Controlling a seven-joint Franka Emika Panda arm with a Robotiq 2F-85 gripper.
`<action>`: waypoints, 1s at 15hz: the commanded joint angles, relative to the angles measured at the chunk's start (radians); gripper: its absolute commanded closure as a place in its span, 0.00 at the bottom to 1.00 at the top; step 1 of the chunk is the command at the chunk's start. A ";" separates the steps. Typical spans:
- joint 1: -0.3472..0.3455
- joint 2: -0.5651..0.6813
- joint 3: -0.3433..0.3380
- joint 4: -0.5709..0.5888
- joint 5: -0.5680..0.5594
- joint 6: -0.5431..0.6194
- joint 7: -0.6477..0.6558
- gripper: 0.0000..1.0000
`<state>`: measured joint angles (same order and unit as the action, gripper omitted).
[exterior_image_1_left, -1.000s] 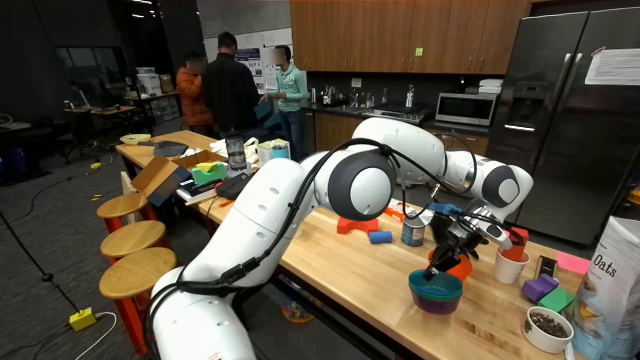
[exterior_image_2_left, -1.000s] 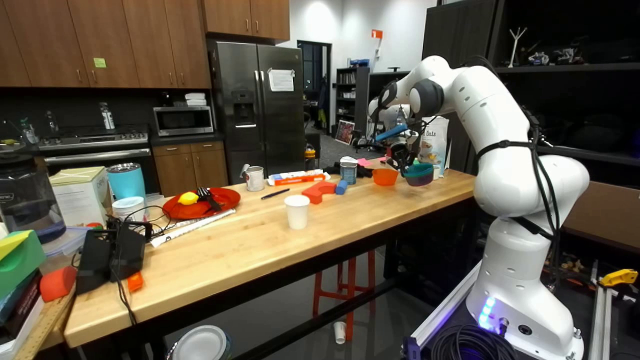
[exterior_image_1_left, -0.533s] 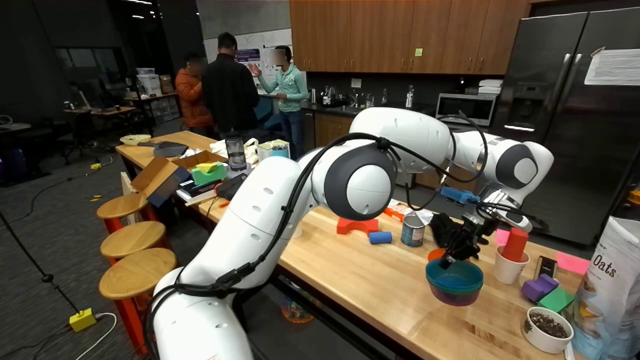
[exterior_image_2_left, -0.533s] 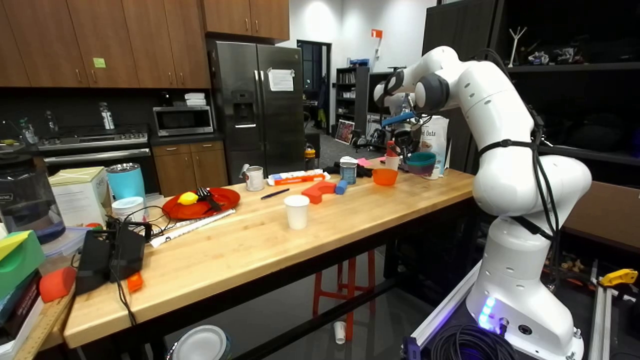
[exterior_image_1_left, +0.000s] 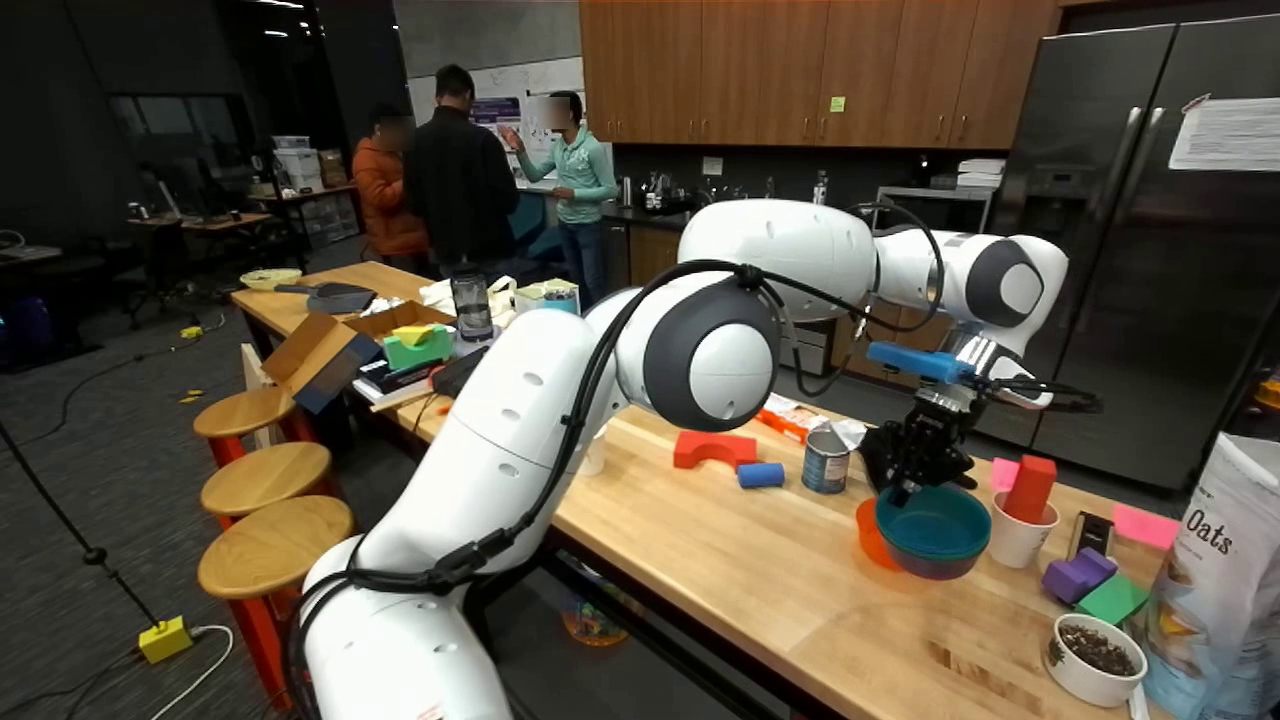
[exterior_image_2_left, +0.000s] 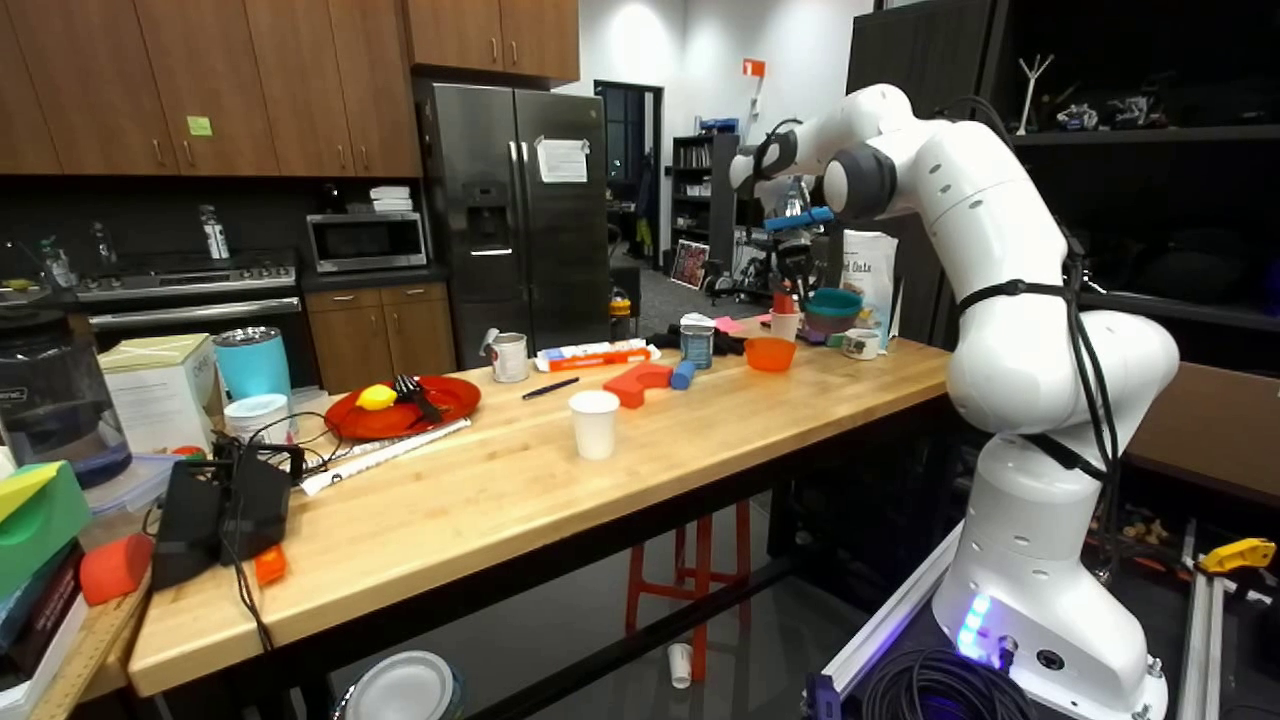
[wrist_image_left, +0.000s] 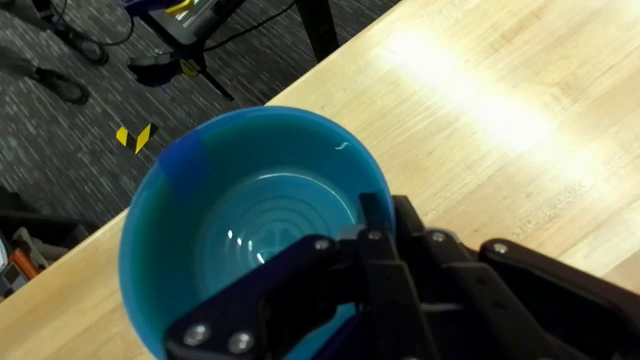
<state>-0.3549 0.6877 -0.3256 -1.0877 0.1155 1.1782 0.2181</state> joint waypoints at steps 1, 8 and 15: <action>0.019 -0.002 0.016 0.019 -0.071 -0.026 -0.132 0.98; 0.112 -0.037 0.018 -0.119 -0.347 0.134 -0.380 0.98; 0.115 -0.017 0.061 -0.173 -0.461 0.313 -0.429 0.90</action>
<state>-0.2107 0.6712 -0.3053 -1.2718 -0.3251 1.5026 -0.2210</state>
